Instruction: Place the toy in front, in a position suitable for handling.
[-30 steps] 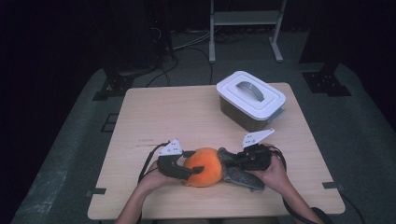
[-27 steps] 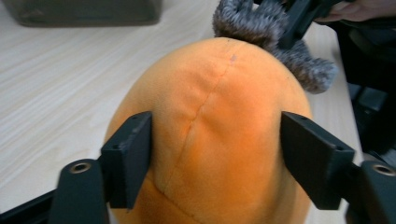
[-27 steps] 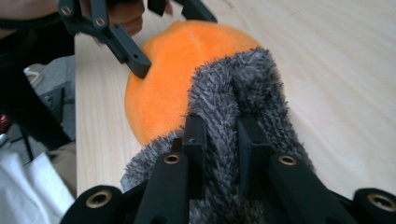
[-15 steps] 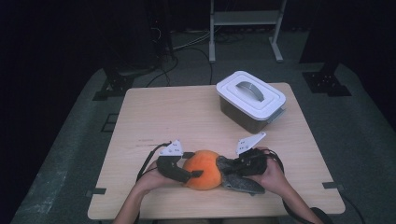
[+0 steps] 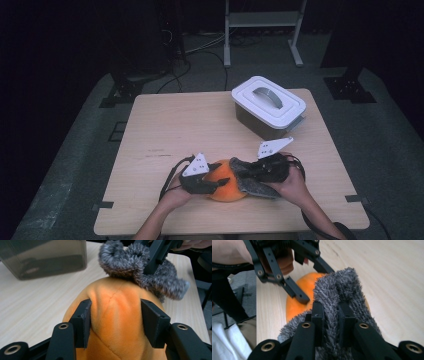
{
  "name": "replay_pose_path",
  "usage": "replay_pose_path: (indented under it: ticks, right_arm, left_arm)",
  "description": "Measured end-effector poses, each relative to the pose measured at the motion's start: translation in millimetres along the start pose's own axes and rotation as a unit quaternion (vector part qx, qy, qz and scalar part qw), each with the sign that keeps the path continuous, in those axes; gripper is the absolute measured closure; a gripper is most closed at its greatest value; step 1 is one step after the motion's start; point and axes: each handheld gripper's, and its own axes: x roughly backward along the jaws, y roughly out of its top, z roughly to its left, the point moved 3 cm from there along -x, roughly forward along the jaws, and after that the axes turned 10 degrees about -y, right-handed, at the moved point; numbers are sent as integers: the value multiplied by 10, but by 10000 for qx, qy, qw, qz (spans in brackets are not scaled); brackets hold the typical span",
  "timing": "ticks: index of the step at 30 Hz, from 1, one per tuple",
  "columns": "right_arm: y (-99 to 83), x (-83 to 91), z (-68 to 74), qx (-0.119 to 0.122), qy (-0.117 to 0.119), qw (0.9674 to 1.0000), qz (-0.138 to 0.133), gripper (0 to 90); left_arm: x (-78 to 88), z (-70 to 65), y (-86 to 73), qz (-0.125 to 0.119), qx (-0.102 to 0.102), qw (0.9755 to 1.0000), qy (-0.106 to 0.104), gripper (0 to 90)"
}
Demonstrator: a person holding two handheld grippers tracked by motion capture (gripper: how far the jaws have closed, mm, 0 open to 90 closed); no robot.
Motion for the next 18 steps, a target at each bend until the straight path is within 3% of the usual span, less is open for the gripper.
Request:
replay_pose_path:
  ticks: [4, 6, 9, 12, 14, 18]
  right_arm:
    - [-103, -45, -83, -115, -19, 9997, 208, 775]
    - [-143, -41, -123, -172, -78, 9994, 289, 775]
    - [-149, -5, -146, -189, -167, 9990, 356, 774]
    - [-93, 54, -102, -270, 50, 9996, 116, 774]
    - [-45, 60, -34, -256, 328, 9991, -63, 773]
    - [-69, -72, 75, -169, 478, 9986, 119, 775]
  left_arm:
    - [52, 23, -52, 167, 50, 9998, -134, 439]
    - [76, 30, -72, 224, 176, 9991, -314, 416]
    - [141, 23, -93, 304, 206, 9979, -540, 363]
    - [192, 14, -101, 330, 241, 9970, -659, 301]
    - [191, 16, -95, 374, 241, 9967, -676, 261]
    - [181, 18, -56, 397, 144, 9973, -609, 191]
